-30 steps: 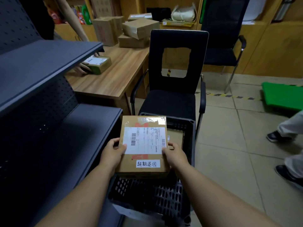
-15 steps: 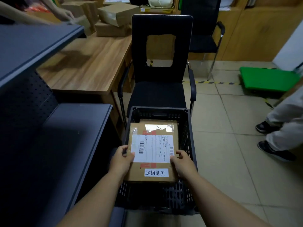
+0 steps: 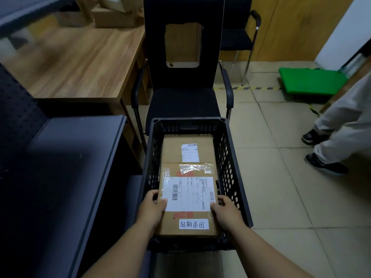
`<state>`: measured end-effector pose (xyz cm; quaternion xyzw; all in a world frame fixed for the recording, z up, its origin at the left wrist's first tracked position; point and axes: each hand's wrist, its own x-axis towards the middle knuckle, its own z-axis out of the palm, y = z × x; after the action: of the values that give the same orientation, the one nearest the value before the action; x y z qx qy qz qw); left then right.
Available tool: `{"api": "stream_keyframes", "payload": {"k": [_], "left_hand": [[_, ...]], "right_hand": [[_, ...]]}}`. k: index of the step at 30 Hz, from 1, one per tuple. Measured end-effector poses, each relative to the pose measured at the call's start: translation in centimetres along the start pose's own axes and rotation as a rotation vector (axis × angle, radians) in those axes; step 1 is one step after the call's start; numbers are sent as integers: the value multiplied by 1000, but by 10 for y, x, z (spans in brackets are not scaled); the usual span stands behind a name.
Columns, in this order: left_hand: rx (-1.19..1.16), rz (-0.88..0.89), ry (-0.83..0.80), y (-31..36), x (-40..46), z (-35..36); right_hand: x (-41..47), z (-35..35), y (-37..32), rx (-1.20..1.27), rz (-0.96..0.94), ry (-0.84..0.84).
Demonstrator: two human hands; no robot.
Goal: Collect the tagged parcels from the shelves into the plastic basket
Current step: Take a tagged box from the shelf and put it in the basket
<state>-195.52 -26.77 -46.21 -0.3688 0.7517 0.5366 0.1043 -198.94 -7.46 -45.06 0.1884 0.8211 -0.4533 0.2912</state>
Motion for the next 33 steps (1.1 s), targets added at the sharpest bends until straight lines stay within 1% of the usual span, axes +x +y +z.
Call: {"api": "stream_keyframes", "payload": {"k": [8, 14, 17, 21, 25, 29, 33], "left_hand": [[22, -35, 10, -16, 21, 15], [17, -70, 6, -30, 31, 27], [79, -96, 19, -37, 33, 31], [148, -112, 40, -43, 41, 35], [164, -109, 39, -49, 48, 38], [182, -124, 34, -57, 60, 41], [185, -162, 40, -66, 74, 44]], "right_hand": [[31, 13, 12, -21, 82, -43], [53, 19, 21, -76, 120, -29], [60, 23, 24, -126, 148, -47], [71, 29, 30, -158, 163, -58], [82, 37, 37, -182, 181, -69], [93, 45, 42, -278, 175, -84], [107, 55, 48, -281, 187, -95]]}}
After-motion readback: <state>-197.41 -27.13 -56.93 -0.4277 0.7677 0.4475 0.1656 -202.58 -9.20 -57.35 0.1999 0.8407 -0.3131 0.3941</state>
